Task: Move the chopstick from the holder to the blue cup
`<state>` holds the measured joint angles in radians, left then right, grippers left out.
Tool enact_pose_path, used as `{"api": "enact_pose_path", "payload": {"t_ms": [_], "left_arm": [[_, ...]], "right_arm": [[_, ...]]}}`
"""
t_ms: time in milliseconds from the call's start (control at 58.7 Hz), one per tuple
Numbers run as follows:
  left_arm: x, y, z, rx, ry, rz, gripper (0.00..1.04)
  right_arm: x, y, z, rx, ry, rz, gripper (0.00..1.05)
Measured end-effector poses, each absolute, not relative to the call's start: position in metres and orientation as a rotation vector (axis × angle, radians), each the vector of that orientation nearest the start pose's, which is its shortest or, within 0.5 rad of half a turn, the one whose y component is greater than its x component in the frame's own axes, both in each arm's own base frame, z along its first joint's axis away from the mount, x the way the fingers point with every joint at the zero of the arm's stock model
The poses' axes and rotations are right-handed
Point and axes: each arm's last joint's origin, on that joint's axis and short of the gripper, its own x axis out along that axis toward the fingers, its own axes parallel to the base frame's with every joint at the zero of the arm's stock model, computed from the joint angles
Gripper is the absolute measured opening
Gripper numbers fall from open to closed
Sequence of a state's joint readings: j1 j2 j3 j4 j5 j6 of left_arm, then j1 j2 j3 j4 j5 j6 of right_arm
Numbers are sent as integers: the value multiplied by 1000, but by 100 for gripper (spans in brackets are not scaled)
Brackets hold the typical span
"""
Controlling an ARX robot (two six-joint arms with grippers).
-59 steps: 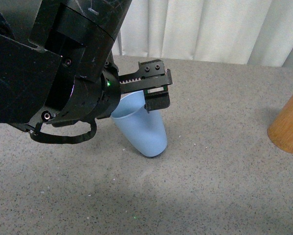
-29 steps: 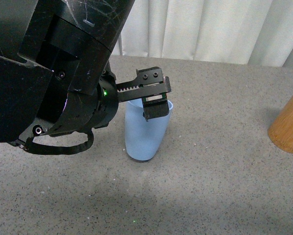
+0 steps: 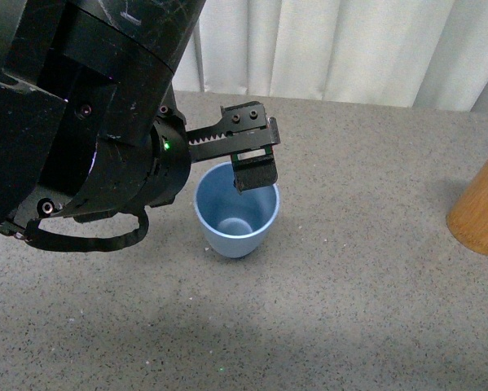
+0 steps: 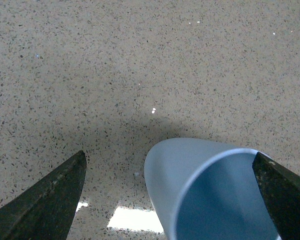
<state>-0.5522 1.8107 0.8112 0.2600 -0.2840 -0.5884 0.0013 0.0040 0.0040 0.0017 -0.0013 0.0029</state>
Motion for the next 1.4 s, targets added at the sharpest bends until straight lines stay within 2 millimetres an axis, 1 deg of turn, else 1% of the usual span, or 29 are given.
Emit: {"api": "enact_pose_path", "payload": {"t_ms": [187, 511, 562, 596, 630, 664, 698, 732, 749, 766, 817, 868, 971, 1022, 1056, 1073, 1158, 1209, 1294, 1396], "left_arm": [[292, -167, 125, -268, 717, -43, 98], [291, -159, 138, -286, 678, -16, 98], [290, -156, 134, -239, 580, 4, 93], [287, -148, 131, -203, 427, 17, 86], [284, -142, 130, -185, 369, 9, 82], [274, -128, 128, -144, 271, -13, 75], [269, -120, 130, -125, 226, -17, 72], [260, -104, 136, -102, 139, -20, 65], [253, -93, 142, -98, 79, -17, 59], [251, -90, 145, -96, 62, -20, 58], [238, -69, 155, -76, -7, -13, 47], [229, -56, 156, -59, -17, -23, 40], [206, -23, 148, -26, 16, -28, 20], [198, -12, 147, -22, 26, -24, 13], [190, -5, 146, -21, 30, -6, 6], [188, -4, 146, -21, 31, 0, 4], [169, -1, 146, -17, 46, 0, 4], [163, -1, 148, -14, 59, -4, 4], [149, -1, 157, -11, 60, -4, 4], [124, 0, 166, -8, 50, -2, 4]], "right_arm": [[98, 0, 165, 3, -2, 3, 95], [98, 0, 165, 3, -2, 3, 95], [98, 0, 165, 3, -2, 3, 95], [98, 0, 165, 3, -2, 3, 95], [98, 0, 165, 2, -2, 4, 95], [98, 0, 165, 3, -2, 3, 95], [98, 0, 165, 3, -2, 3, 95], [98, 0, 165, 3, -2, 2, 95], [98, 0, 165, 3, -2, 2, 95], [98, 0, 165, 3, -2, 2, 95], [98, 0, 165, 3, -2, 2, 95], [98, 0, 165, 3, -2, 2, 95], [98, 0, 165, 3, -2, 3, 95], [98, 0, 165, 3, -2, 3, 95], [98, 0, 165, 3, -2, 3, 95], [98, 0, 165, 3, -2, 3, 95], [98, 0, 165, 3, -2, 2, 95], [98, 0, 165, 3, -2, 2, 95], [98, 0, 165, 3, -2, 3, 95], [98, 0, 165, 3, -2, 2, 95]]}}
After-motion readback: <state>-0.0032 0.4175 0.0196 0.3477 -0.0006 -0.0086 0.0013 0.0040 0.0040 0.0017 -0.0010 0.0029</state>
